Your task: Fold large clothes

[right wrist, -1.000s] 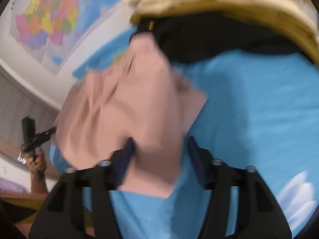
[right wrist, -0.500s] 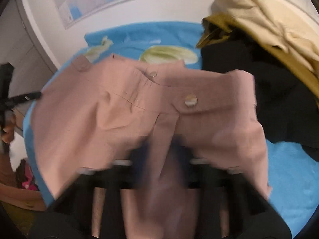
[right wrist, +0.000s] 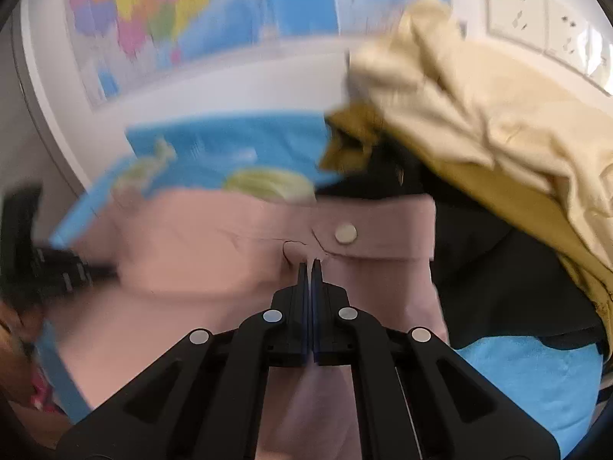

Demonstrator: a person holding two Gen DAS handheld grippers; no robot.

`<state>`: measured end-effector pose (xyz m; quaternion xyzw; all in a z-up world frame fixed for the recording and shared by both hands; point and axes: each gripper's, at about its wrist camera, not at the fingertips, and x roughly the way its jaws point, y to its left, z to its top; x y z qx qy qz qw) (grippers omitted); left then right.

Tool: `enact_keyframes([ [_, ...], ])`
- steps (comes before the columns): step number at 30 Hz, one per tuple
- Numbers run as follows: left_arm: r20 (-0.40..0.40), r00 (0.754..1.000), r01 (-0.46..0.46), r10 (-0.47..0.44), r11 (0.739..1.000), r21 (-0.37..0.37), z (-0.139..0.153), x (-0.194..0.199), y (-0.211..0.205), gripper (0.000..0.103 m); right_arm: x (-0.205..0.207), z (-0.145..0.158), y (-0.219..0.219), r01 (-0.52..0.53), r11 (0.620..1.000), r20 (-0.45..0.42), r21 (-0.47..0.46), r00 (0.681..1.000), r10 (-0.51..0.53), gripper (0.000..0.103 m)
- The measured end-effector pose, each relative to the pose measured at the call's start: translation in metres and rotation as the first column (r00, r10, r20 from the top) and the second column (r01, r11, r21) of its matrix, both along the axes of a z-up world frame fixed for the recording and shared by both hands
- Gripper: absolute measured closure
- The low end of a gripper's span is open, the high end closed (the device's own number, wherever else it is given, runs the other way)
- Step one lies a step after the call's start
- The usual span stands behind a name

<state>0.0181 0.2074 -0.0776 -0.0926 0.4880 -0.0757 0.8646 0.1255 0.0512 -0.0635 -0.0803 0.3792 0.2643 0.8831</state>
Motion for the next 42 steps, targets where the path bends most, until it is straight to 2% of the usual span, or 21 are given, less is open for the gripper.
enact_keyframes([
  [2, 0.008, 0.999, -0.033, 0.033, 0.998, -0.048, 0.001, 0.005, 0.014, 0.100, 0.006, -0.022, 0.001, -0.011, 0.999, -0.060, -0.034, 0.998, 0.009, 0.099],
  [4, 0.000, 0.999, -0.036, 0.036, 0.998, -0.055, 0.000, 0.004, 0.016, 0.097, 0.003, -0.032, -0.002, -0.011, 0.999, -0.085, -0.045, 0.996, 0.007, 0.096],
  [5, 0.003, 0.999, -0.037, 0.037, 0.998, -0.049, 0.001, 0.003, 0.013, 0.097, 0.000, -0.031, -0.003, -0.017, 0.999, -0.079, -0.041, 0.997, 0.014, 0.088],
  [6, 0.015, 0.999, -0.037, 0.038, 0.998, -0.050, 0.003, -0.001, 0.013, 0.093, -0.003, -0.026, -0.005, -0.016, 0.999, -0.067, -0.033, 0.998, 0.014, 0.074],
  [8, 0.044, 0.999, -0.026, 0.029, 0.998, -0.062, 0.008, -0.007, 0.013, 0.078, -0.015, -0.008, -0.016, -0.010, 1.000, -0.015, 0.013, 1.000, 0.010, 0.064],
  [9, 0.074, 0.997, -0.017, 0.021, 0.998, -0.057, 0.016, -0.013, 0.011, 0.065, -0.019, -0.001, -0.018, -0.020, 0.999, 0.005, 0.036, 1.000, 0.020, 0.064],
  [11, 0.117, 0.993, -0.009, 0.012, 1.000, -0.023, 0.023, -0.017, 0.009, 0.058, -0.027, 0.013, -0.016, -0.071, 0.995, 0.034, 0.072, 0.997, 0.069, 0.064],
  [13, 0.119, 0.993, -0.011, 0.010, 1.000, 0.007, 0.026, -0.013, 0.007, 0.058, -0.031, 0.016, -0.003, -0.137, 0.987, 0.035, 0.087, 0.990, 0.134, 0.064],
  [16, 0.104, 0.994, -0.011, 0.011, 1.000, -0.002, 0.022, -0.001, 0.008, 0.058, -0.025, 0.010, 0.032, -0.213, 0.976, 0.033, 0.033, 0.977, 0.212, 0.069],
  [18, 0.079, 0.997, -0.015, 0.016, 1.000, -0.004, 0.017, 0.011, 0.008, 0.058, -0.011, -0.002, 0.054, -0.247, 0.969, -0.016, 0.011, 0.969, 0.247, 0.074],
  [21, 0.070, 0.997, -0.029, 0.029, 1.000, 0.003, 0.011, 0.022, 0.013, 0.058, 0.013, -0.025, 0.069, -0.214, 0.975, -0.053, -0.063, 0.976, 0.211, 0.077],
  [22, 0.072, 0.997, -0.034, 0.034, 0.999, 0.001, 0.008, 0.025, 0.015, 0.059, 0.023, -0.031, 0.070, -0.203, 0.977, -0.069, -0.063, 0.978, 0.199, 0.082],
  [23, 0.075, 0.996, -0.041, 0.042, 0.999, -0.015, 0.003, 0.030, 0.020, 0.059, 0.033, -0.037, 0.070, -0.178, 0.981, -0.059, -0.076, 0.983, 0.174, 0.097],
  [26, 0.082, 0.995, -0.049, 0.055, 0.996, -0.076, -0.006, 0.035, 0.030, 0.059, 0.048, -0.037, 0.061, -0.166, 0.986, -0.091, -0.030, 0.982, 0.163, 0.102],
  [28, 0.096, 0.994, -0.050, 0.060, 0.994, -0.099, -0.004, 0.033, 0.032, 0.059, 0.044, -0.031, 0.052, -0.149, 0.989, -0.089, -0.024, 0.985, 0.146, 0.099],
  [29, 0.111, 0.991, -0.057, 0.069, 0.992, -0.111, -0.001, 0.028, 0.035, 0.058, 0.040, -0.025, 0.048, -0.140, 0.990, -0.078, -0.022, 0.987, 0.138, 0.089],
  [30, 0.127, 0.989, -0.061, 0.076, 0.992, -0.115, 0.004, 0.022, 0.036, 0.057, 0.034, -0.020, 0.046, -0.133, 0.991, -0.058, -0.009, 0.990, 0.132, 0.068],
  [32, 0.156, 0.983, -0.076, 0.092, 0.992, -0.102, 0.013, 0.011, 0.040, 0.049, 0.019, -0.005, 0.031, -0.141, 0.990, -0.022, 0.024, 0.990, 0.142, 0.058],
  [34, 0.178, 0.978, -0.098, 0.106, 0.994, -0.052, 0.021, 0.000, 0.044, 0.046, 0.009, 0.002, 0.018, -0.151, 0.988, -0.001, 0.034, 0.988, 0.151, 0.058],
  [37, 0.176, 0.978, -0.110, 0.113, 0.993, -0.029, 0.021, -0.008, 0.049, 0.046, -0.003, 0.006, -0.004, -0.154, 0.985, -0.007, 0.072, 0.988, 0.155, 0.058],
  [42, 0.156, 0.979, -0.139, 0.135, 0.990, 0.017, 0.013, -0.009, 0.050, 0.046, -0.005, -0.012, -0.021, -0.119, 0.990, -0.044, 0.082, 0.991, 0.123, 0.058],
])
